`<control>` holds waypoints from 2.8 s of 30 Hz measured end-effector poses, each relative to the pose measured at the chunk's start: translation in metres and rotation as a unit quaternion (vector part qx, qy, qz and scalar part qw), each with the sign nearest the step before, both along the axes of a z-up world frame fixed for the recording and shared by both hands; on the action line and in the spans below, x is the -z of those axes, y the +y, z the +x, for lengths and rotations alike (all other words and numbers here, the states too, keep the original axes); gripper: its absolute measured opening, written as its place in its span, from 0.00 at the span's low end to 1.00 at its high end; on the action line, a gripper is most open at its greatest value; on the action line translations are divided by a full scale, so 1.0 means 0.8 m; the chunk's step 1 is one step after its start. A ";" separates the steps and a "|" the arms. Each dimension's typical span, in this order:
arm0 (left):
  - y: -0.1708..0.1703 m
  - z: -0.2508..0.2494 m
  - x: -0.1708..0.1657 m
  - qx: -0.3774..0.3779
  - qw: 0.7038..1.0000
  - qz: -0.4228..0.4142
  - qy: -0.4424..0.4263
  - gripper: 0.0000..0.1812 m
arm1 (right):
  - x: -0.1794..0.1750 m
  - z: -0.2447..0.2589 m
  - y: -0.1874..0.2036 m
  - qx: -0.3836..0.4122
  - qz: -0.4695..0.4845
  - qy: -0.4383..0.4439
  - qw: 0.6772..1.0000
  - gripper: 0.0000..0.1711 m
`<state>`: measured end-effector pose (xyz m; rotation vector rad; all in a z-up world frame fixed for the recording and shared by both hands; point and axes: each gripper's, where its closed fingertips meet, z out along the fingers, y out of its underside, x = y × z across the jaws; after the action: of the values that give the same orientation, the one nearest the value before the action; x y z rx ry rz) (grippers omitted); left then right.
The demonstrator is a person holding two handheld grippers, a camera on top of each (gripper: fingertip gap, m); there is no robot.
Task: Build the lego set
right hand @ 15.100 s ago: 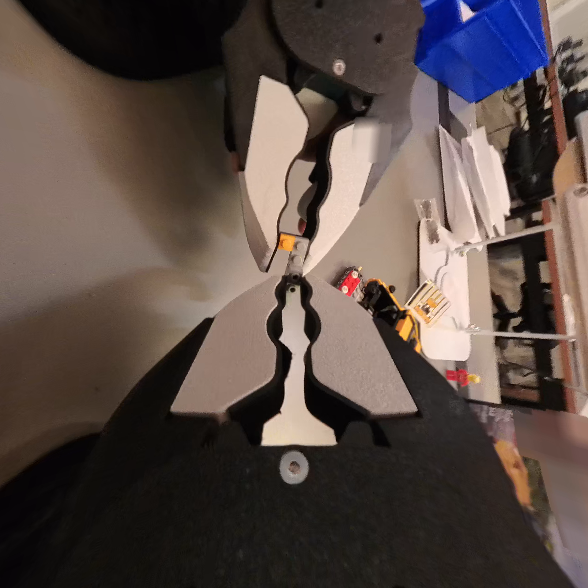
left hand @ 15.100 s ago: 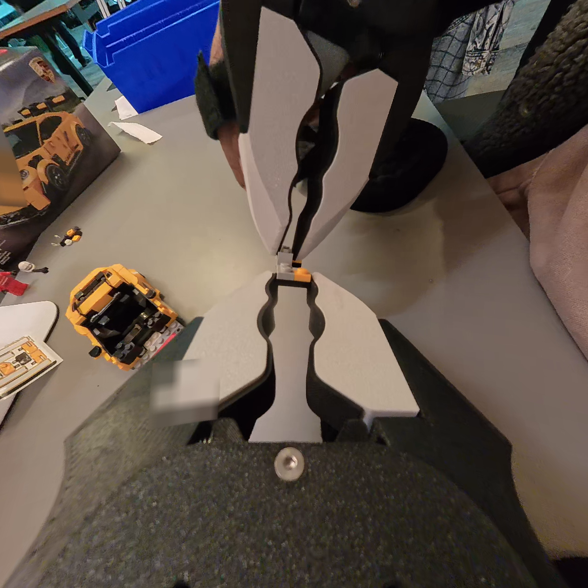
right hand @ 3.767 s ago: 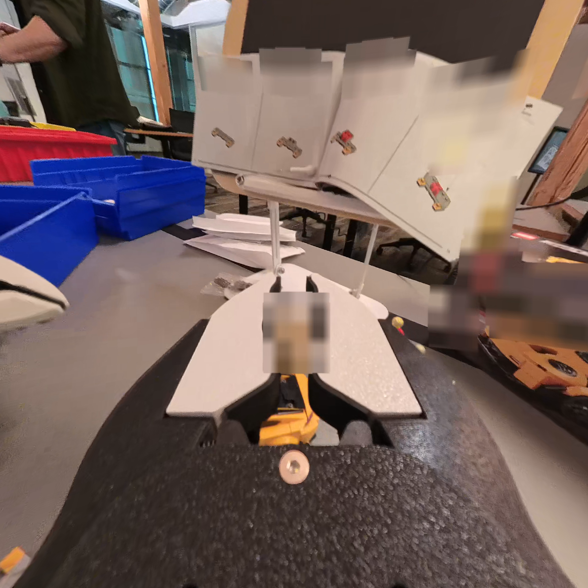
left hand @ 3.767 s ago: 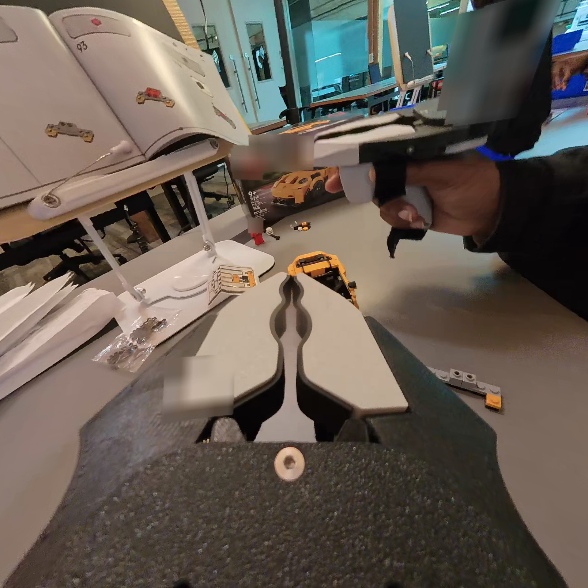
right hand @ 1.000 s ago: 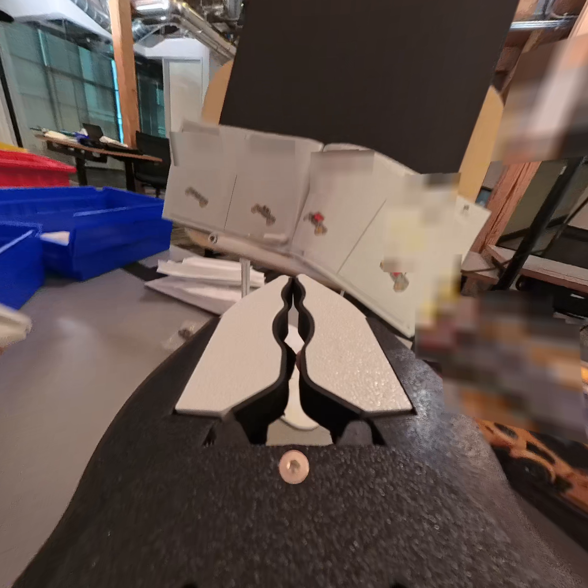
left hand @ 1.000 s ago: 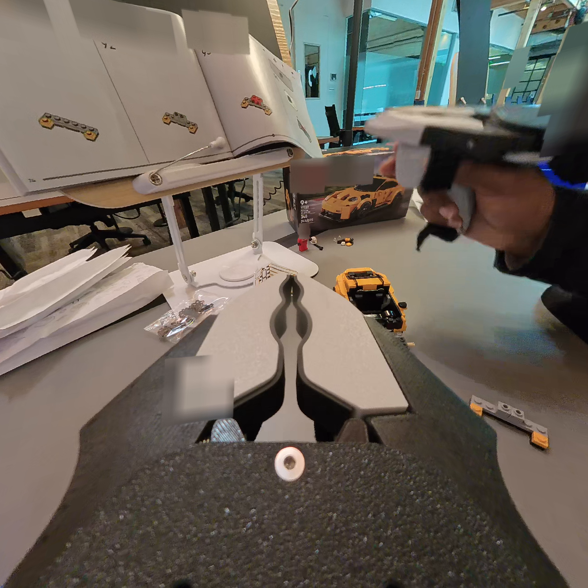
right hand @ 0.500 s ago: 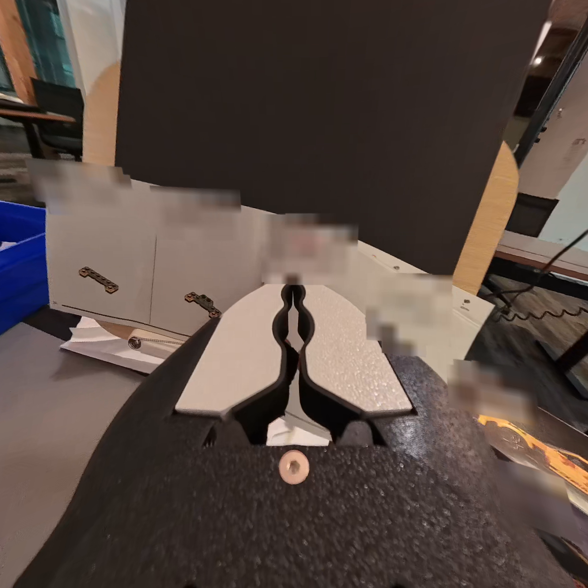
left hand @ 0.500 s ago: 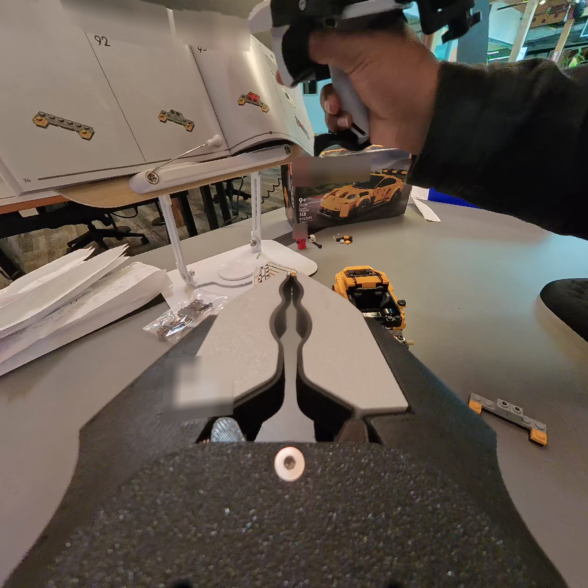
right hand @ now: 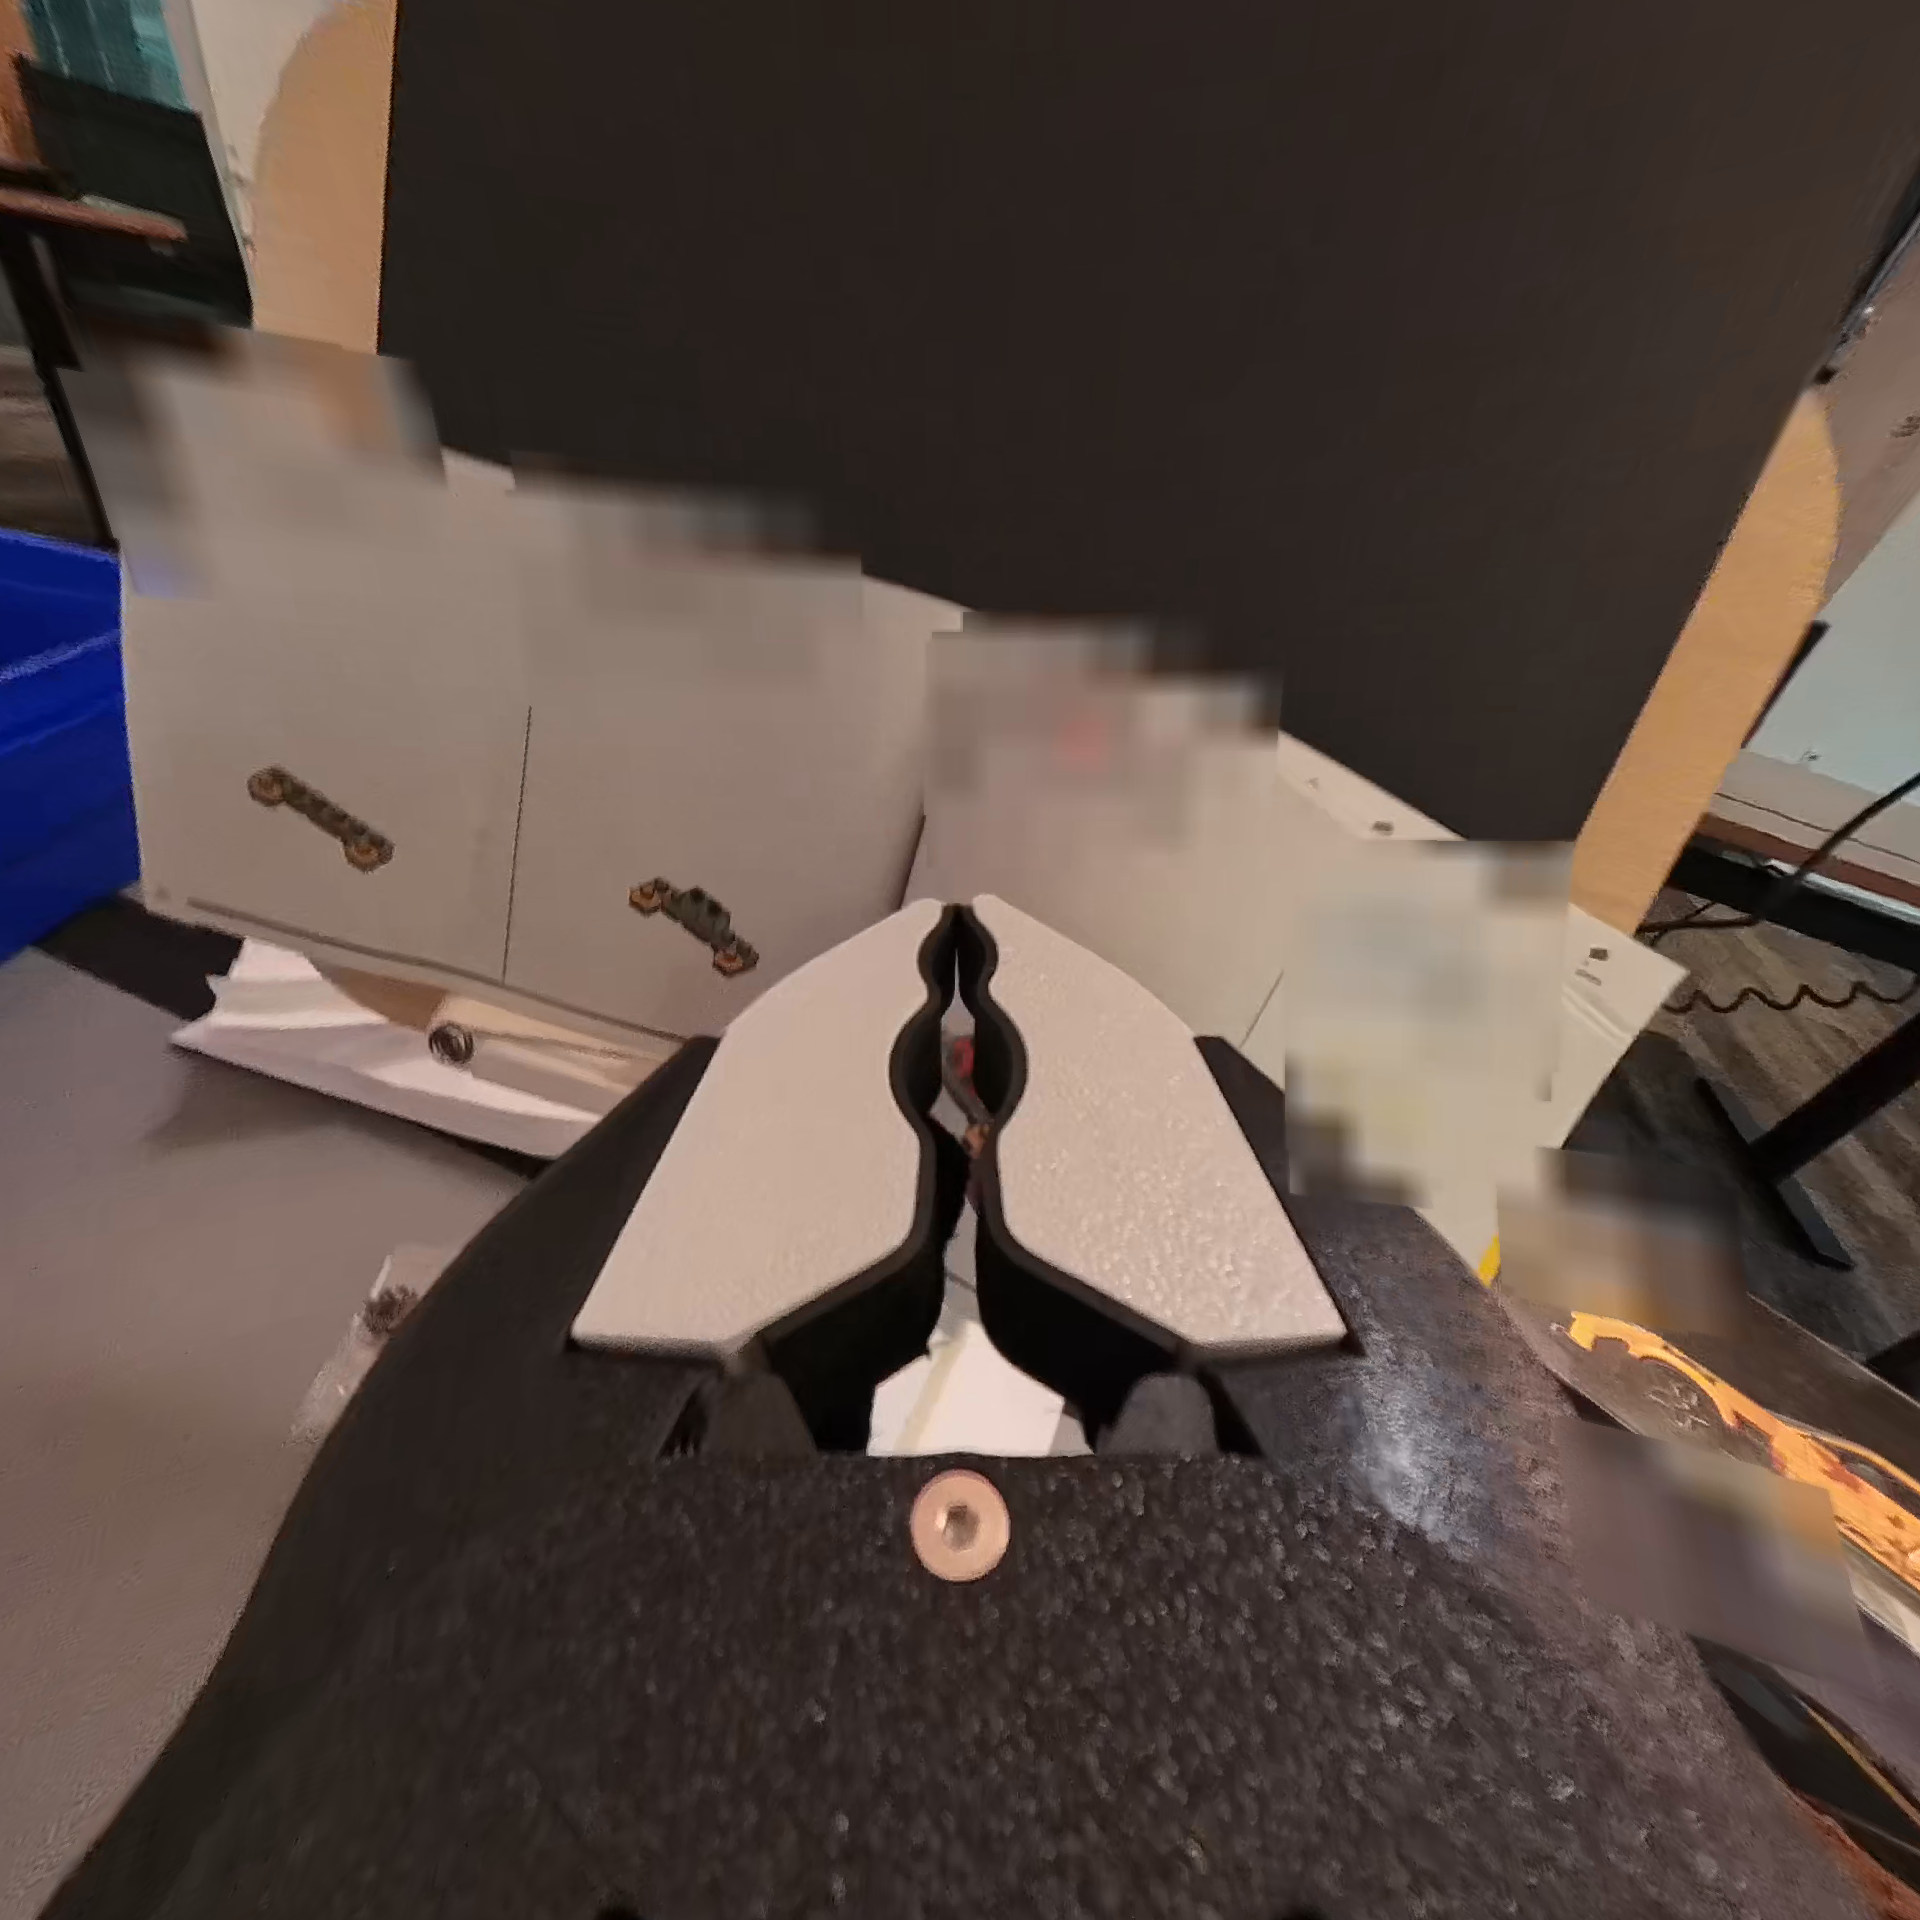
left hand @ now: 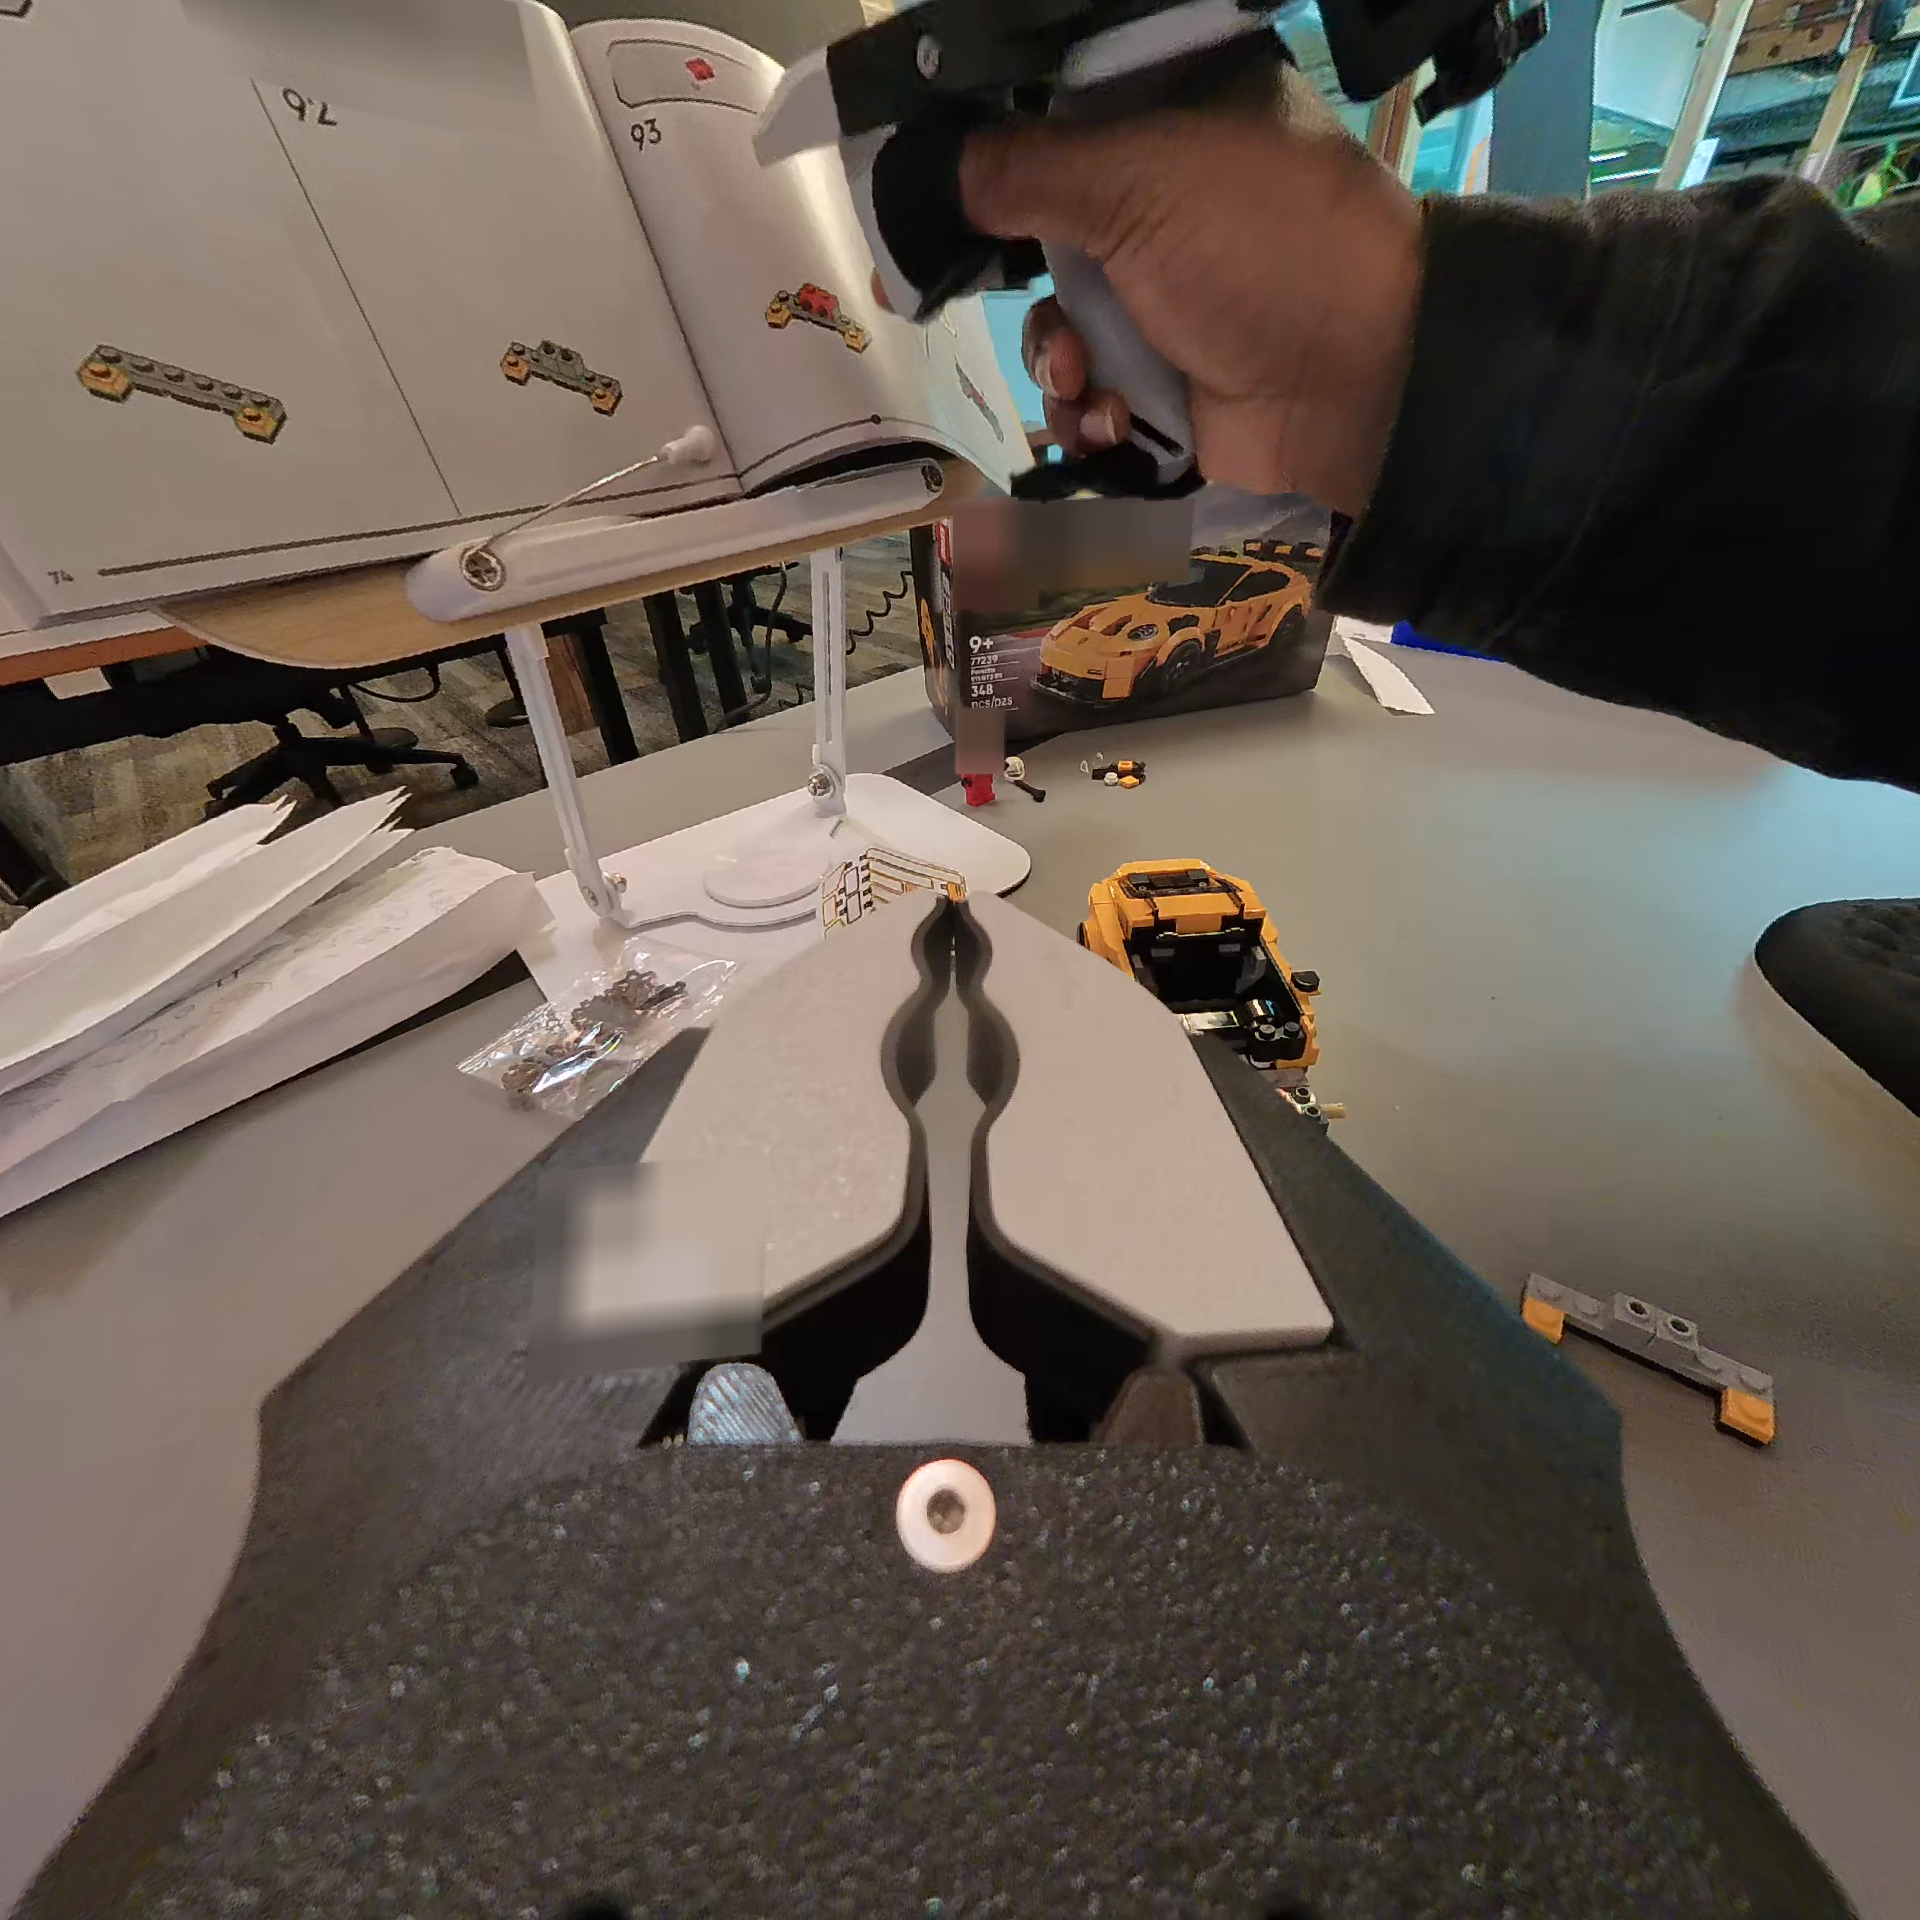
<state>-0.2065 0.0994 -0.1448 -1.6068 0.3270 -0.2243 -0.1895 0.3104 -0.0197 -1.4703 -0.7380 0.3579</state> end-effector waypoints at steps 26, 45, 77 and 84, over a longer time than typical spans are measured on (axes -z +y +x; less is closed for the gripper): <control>-0.001 0.001 0.003 0.004 1.000 -0.006 -0.001 0.00 | 0.014 0.042 0.039 0.048 -0.005 -0.002 0.999 0.00; -0.007 -0.001 -0.002 -0.007 1.000 -0.002 0.003 0.00 | 0.057 0.058 -0.063 -0.039 -0.028 0.019 0.999 0.00; -0.246 -0.266 0.155 0.222 0.706 -0.593 0.318 0.16 | 0.191 0.203 -0.147 -0.130 -0.103 0.000 0.986 0.04; -0.246 -0.269 0.159 0.231 0.695 -0.604 0.314 0.09 | 0.198 0.202 -0.146 -0.134 -0.110 -0.006 0.985 0.04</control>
<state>-0.4221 -0.0973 -0.2717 -2.8931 1.3412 -0.2857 -0.0278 0.1936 -0.1784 -1.5827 -0.9320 0.6540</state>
